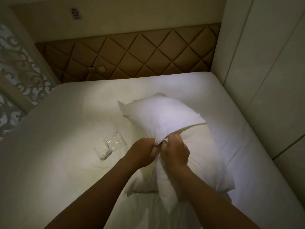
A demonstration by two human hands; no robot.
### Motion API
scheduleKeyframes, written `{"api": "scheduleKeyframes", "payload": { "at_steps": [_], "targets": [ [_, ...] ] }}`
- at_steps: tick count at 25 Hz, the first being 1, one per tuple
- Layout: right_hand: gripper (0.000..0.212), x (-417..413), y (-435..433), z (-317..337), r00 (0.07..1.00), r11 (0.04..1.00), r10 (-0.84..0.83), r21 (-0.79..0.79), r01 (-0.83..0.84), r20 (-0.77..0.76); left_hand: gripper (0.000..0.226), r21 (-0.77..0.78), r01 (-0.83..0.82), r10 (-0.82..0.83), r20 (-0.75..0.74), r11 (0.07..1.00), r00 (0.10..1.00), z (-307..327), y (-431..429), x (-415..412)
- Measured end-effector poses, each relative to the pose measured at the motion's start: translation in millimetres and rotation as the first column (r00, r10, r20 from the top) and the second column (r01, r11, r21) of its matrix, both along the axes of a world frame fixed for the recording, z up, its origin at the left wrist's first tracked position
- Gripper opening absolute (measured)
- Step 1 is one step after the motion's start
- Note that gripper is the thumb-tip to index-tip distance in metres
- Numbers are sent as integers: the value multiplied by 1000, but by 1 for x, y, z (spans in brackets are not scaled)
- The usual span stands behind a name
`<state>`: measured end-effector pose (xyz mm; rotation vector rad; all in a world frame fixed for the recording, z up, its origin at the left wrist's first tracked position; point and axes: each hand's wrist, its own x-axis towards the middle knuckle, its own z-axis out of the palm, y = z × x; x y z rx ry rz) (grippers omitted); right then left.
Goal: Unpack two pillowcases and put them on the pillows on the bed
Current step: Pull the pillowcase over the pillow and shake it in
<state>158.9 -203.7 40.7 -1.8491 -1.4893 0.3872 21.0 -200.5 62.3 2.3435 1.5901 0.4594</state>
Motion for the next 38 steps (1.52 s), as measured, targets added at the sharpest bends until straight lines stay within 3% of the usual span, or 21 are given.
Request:
{"api": "scheduleKeyframes", "payload": {
  "at_steps": [3, 5, 7, 9, 12, 14, 15, 16, 19, 21, 23, 27, 30, 34, 36, 38],
  "targets": [
    [21, 6, 4, -69, 993, 920, 110, -372, -121, -48, 23, -187, -150, 88, -303, 971, 949, -53, -4, -9],
    [29, 0, 1, -98, 980, 837, 189, -512, -194, -63, 28, -250, -162, 85, -293, 955, 952, -80, -11, -4],
    [29, -9, 1, -106, 942, 796, 333, -524, -303, -39, 33, -272, -182, 96, -302, 945, 948, -96, -17, -4],
    [31, -11, 0, -106, 855, 733, 507, -468, -494, -107, 32, -333, -267, 135, -371, 904, 919, -98, -20, -14],
    [34, 0, -7, -97, 690, 490, 669, -535, -688, -275, 30, -416, -437, 218, -477, 798, 851, -89, -14, -24],
    [25, 7, -12, -92, 606, 329, 748, -643, -692, -271, 32, -285, -481, 361, -385, 829, 849, -77, 0, -6],
    [26, 9, -10, -88, 625, 344, 740, -659, -669, -249, 38, -215, -459, 388, -301, 862, 871, -74, 9, 7],
    [26, 13, -4, -82, 685, 416, 702, -667, -618, -197, 50, -191, -411, 364, -237, 892, 901, -74, 19, 19],
    [24, 36, 27, -69, 859, 718, 502, -603, -347, 103, 91, -405, -334, 244, -258, 851, 935, -93, 43, 43],
    [22, 61, 50, -68, 921, 829, 323, -534, -164, 219, 114, -503, -339, 181, -337, 795, 924, -117, 47, 47],
    [33, 88, 76, -71, 948, 850, 242, -516, -106, 205, 129, -527, -358, 172, -369, 771, 913, -142, 40, 49],
    [76, 119, 120, -90, 974, 739, 208, -638, -215, -87, 136, -577, -399, 240, -333, 713, 912, -192, 26, 42],
    [71, 109, 136, -115, 937, 692, 280, -633, -348, -210, 134, -566, -423, 252, -356, 708, 900, -218, 37, 33],
    [27, 83, 126, -151, 915, 789, 386, -555, -264, 115, 137, -556, -449, 222, -429, 699, 876, -250, 63, 34],
    [26, 80, 123, -159, 902, 831, 389, -494, -256, 188, 138, -550, -460, 203, -464, 697, 862, -261, 70, 33],
    [29, 82, 122, -164, 911, 841, 383, -465, -275, 155, 136, -552, -463, 185, -484, 694, 855, -268, 74, 28]
  ]
}}
